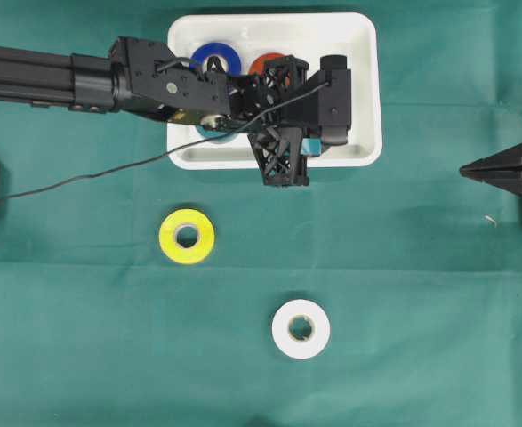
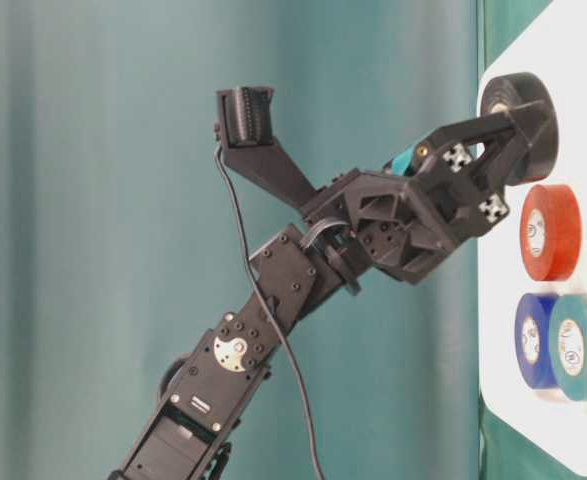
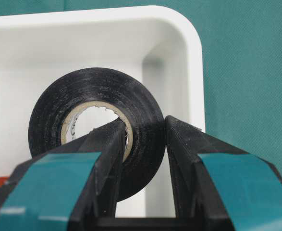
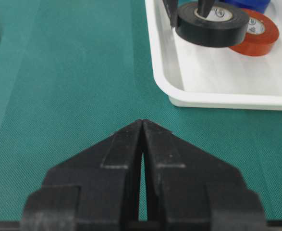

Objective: Put the tape into the white case with the left arm.
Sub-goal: 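Carry the black tape with the left gripper into the tray's right side, then release the black tape and retract the left gripper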

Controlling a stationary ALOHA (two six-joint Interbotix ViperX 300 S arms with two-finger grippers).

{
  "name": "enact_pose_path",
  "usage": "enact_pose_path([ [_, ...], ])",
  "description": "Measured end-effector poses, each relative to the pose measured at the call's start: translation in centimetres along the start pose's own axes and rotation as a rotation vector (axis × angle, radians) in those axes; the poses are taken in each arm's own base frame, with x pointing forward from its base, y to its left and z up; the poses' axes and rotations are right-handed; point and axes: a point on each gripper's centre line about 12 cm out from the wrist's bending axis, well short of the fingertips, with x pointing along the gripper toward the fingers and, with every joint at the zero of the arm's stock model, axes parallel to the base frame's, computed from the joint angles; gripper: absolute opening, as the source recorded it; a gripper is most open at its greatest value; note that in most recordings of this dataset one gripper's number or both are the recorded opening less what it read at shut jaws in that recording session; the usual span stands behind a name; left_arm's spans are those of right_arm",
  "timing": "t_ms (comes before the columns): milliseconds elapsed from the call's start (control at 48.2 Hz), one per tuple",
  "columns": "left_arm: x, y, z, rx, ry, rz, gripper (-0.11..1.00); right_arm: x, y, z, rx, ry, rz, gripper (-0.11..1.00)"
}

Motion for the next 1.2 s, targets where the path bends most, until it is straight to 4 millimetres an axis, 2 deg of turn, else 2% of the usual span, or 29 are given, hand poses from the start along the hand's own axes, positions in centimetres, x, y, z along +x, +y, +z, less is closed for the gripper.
enact_pose_path([
  [249, 0.1, 0.0, 0.2, 0.001, -0.015, 0.002, 0.25, 0.0, 0.0, 0.1, 0.0, -0.001, 0.002, -0.09],
  [291, 0.1, 0.0, 0.2, 0.0, -0.017, 0.003, 0.34, 0.0, 0.0, 0.0, 0.0, 0.0, 0.0, -0.09],
  [436, 0.1, 0.0, 0.2, 0.0, -0.018, 0.004, 0.77, 0.0, 0.0, 0.0, 0.0, 0.0, 0.001, -0.09],
  [498, 0.1, 0.0, 0.2, -0.002, -0.018, 0.004, 0.89, 0.0, 0.0, 0.0, 0.0, 0.0, 0.0, -0.09],
  [809, -0.4, -0.7, 0.2, 0.008, -0.02, -0.006, 0.87, 0.0, 0.0, 0.0, 0.0, 0.0, 0.0, -0.09],
  [1017, -2.6, -2.1, 0.6, 0.025, -0.055, -0.022, 0.87, 0.0, 0.0, 0.1, -0.002, -0.002, 0.0, -0.09],
  [1204, -4.3, -3.4, 0.3, 0.04, -0.078, -0.038, 0.87, 0.0, 0.0, 0.0, 0.0, 0.0, 0.0, -0.09],
])
